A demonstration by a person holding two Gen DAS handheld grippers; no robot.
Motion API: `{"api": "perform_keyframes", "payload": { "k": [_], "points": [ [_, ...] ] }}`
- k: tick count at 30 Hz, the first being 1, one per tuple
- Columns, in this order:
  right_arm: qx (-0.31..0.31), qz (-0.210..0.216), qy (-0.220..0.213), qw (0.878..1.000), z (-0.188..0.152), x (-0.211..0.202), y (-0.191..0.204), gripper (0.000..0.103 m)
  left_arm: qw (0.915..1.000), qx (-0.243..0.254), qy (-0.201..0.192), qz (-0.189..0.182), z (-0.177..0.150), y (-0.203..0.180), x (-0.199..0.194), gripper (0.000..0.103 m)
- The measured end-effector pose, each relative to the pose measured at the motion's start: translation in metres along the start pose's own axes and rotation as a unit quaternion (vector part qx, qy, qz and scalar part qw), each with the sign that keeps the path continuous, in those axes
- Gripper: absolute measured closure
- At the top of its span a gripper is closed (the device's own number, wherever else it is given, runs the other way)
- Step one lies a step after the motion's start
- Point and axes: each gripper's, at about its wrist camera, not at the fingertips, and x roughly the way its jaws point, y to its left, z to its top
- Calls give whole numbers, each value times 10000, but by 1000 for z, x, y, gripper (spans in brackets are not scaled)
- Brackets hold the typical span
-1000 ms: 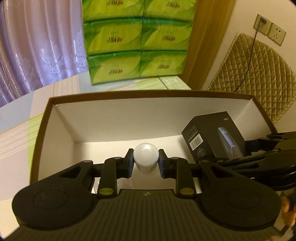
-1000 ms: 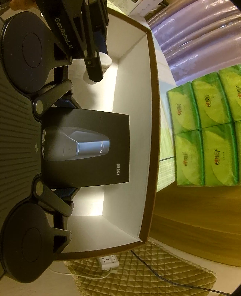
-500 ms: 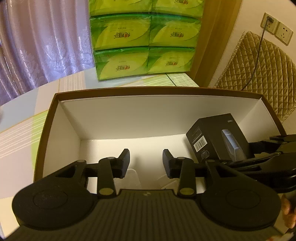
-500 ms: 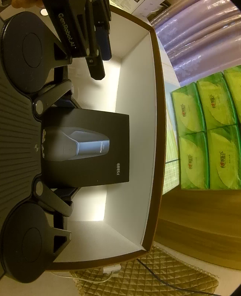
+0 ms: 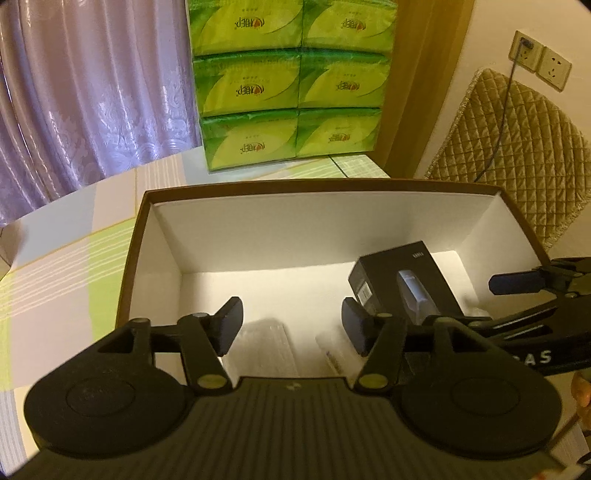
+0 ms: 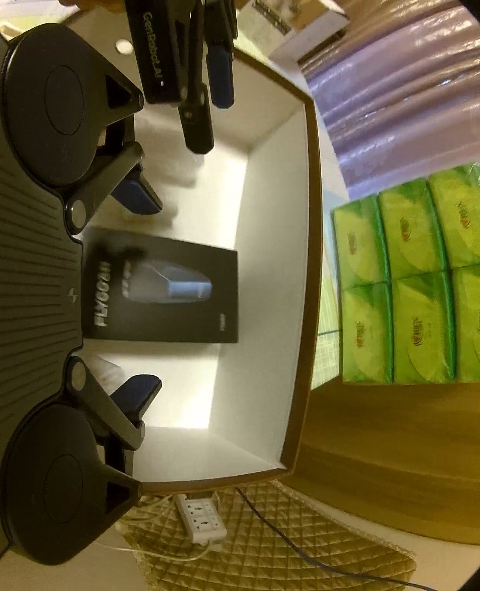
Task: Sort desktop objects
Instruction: 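Open the left gripper to release the jar while the right releases the black box, then withdraw both grippers from the box toward the remaining table items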
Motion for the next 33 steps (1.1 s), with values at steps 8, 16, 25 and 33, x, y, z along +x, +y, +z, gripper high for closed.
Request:
{"api": "perform_keyframes", "payload": {
  "k": [8,16,25,33],
  "points": [
    [1,38,-299,9995,-17,-40,7,2,9996,62,-176,207,-17,-12,-37,22],
    [-60,-85,-442,9990,-36,-71,15,2,9983,172,-438,347,-33,-22,-78,8],
    [9,-120,-481,9988,-58,-96,18,2,9960,226,-665,562,-52,-29,-116,1],
    [26,-157,-587,9982,-71,-119,21,2,9942,196,-765,732,-68,-36,-142,1]
  ]
}}
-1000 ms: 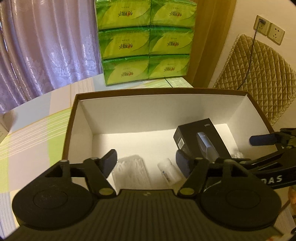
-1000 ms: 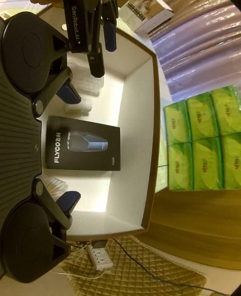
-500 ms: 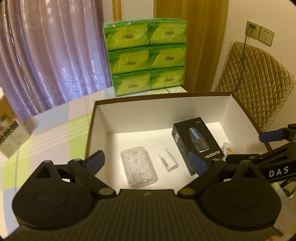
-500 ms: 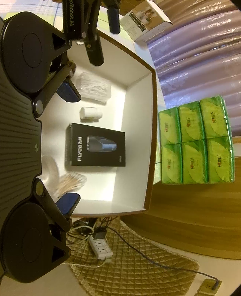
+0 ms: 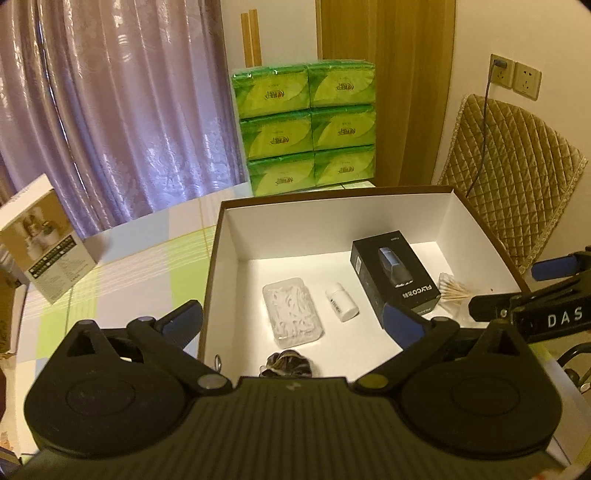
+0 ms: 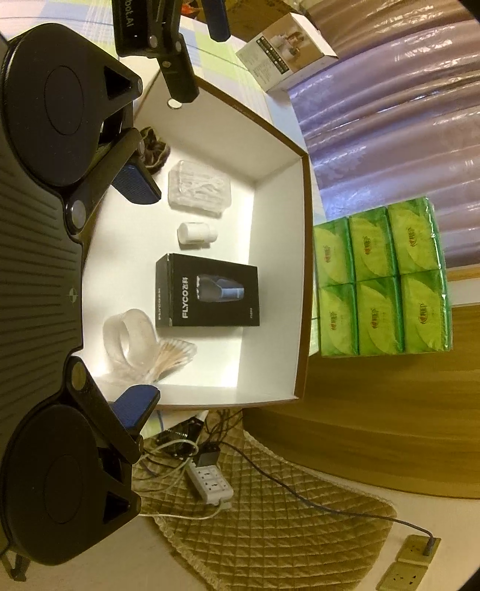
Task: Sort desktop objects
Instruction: 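Withdraw both grippers from the box toward the remaining table items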
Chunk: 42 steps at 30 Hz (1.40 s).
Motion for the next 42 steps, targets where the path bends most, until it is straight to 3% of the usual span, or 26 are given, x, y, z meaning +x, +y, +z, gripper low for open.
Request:
{"api": "perform_keyframes", "payload": {
  "k": [27,42],
  "points": [
    [-128,300,-69,9994,-51,-57,20,2,9994,-258,30,-211,-50,-7,-74,1],
    [-91,670,320,9972,-88,-61,32,2,9987,-433,282,-40,-93,7,-101,1]
  ]
}}
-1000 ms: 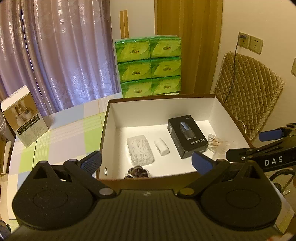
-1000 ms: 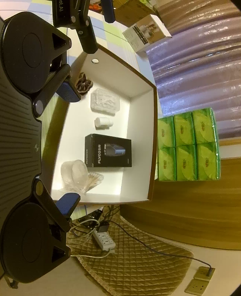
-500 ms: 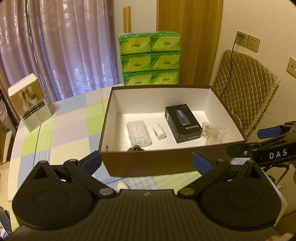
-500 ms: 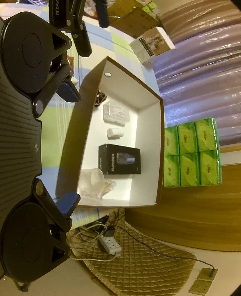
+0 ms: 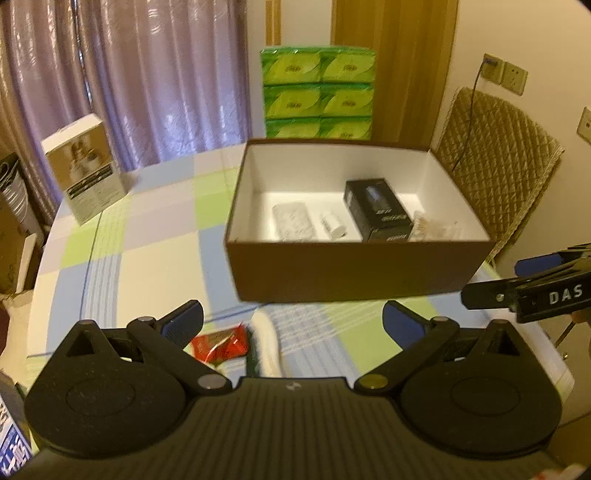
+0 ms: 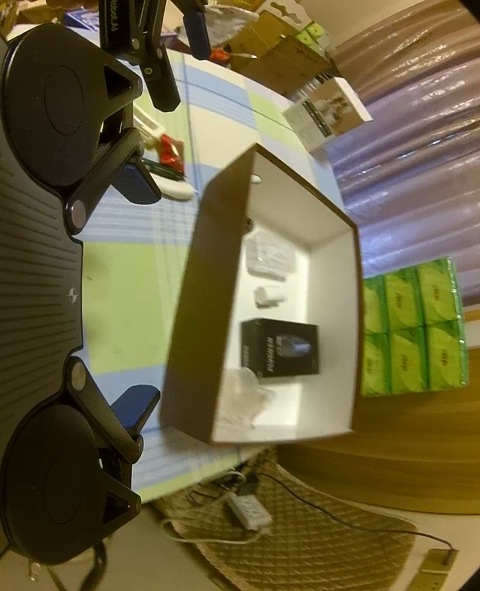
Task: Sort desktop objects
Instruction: 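Withdraw both grippers from the box toward the remaining table items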
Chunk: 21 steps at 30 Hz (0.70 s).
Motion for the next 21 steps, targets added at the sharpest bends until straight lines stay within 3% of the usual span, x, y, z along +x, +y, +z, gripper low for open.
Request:
{"api": "perform_keyframes", "payload": {
  "k": [21],
  "points": [
    [-579,474,601,9954,-27,38,56,2,9976,-399,470,320,-58,51,-18,7]
  ]
}}
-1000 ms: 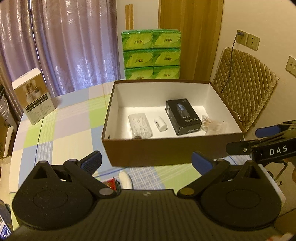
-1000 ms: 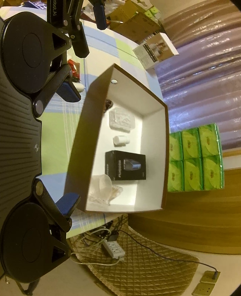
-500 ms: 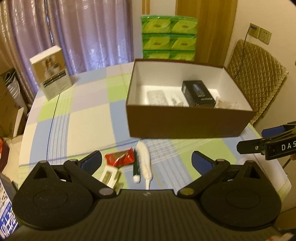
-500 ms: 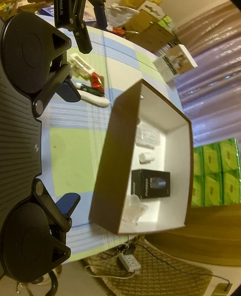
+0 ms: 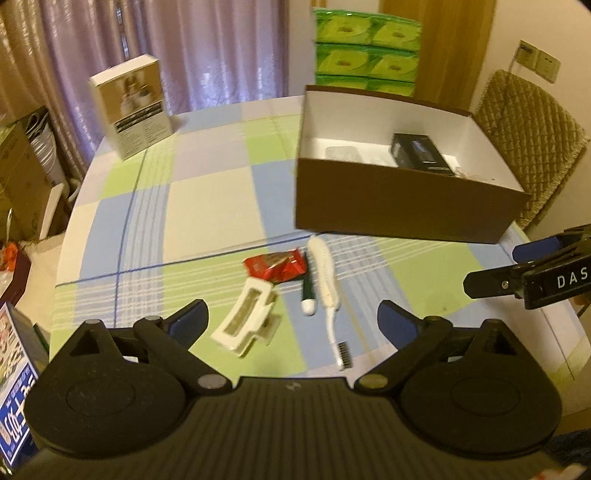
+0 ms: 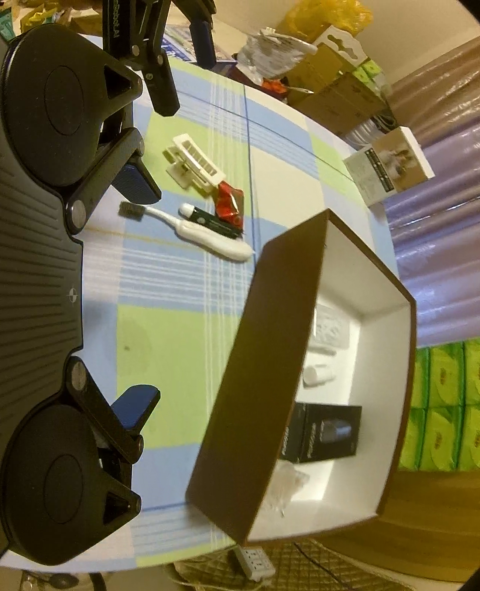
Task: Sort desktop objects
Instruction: 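Withdraw both grippers from the box toward the remaining table items, then grasp the white plastic clip with the left gripper while the right grasps the white brush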
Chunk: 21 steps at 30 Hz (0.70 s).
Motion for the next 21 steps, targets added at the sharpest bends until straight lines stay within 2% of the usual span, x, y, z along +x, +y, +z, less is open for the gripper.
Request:
{"api": "perform_keyframes", "payload": {
  "k": [7,13,18,21],
  "points": [
    [-172,79,53,9998,2,29,19,2,9997,-203,97,93,-9,23,13,10],
    [-290,36,97,9995,6,60,33,2,9998,-159,131,75,-6,36,36,11],
    [-251,-9,233,9994,7,81,37,10,9995,-45,281,-126,-1,41,64,23],
    [-153,-16,340,9993,7,88,34,12,9990,70,389,-191,0,42,83,25]
  ]
}}
